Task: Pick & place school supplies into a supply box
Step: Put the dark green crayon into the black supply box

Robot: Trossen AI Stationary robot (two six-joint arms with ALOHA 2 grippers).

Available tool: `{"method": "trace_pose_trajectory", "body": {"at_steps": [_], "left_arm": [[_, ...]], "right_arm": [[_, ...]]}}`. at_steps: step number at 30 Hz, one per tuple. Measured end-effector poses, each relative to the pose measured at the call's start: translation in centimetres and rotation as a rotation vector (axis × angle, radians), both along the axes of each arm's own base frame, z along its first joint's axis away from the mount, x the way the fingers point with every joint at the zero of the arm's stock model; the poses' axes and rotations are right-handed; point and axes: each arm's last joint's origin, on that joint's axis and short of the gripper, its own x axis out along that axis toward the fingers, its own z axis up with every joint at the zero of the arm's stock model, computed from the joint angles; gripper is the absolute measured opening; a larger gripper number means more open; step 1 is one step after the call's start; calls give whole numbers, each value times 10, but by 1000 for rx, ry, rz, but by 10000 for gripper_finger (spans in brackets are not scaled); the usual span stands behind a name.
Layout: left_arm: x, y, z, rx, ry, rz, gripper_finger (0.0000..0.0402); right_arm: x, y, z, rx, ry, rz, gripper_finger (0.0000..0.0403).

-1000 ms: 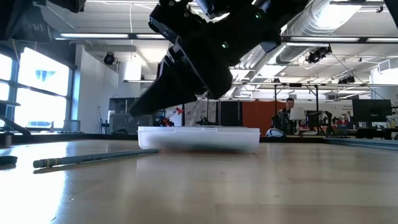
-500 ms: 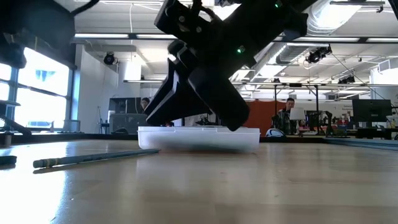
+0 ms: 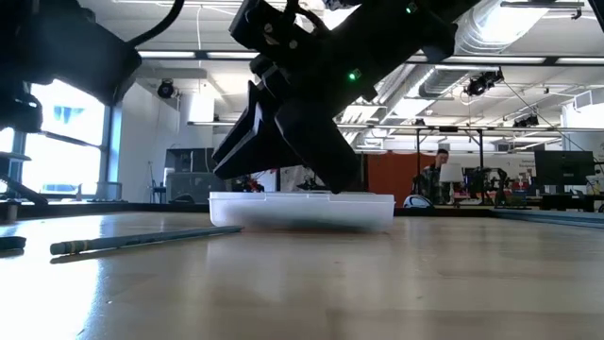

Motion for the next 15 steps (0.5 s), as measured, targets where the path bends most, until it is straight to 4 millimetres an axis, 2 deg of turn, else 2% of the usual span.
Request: {"method": "trace_pose_trajectory", "body": {"at_steps": [5,9,15], "left_arm": [[7,-5,-16,4,27,37,188],[10,-6,-28,35,62,39,188],[12,-6,-38,74,80,40,189]], "right_arm": [[0,-1,0,-35,-5,-43,114],[-5,-2,1,-143,44,-33,114],[-19,3,23,-171,95,15,114]]}}
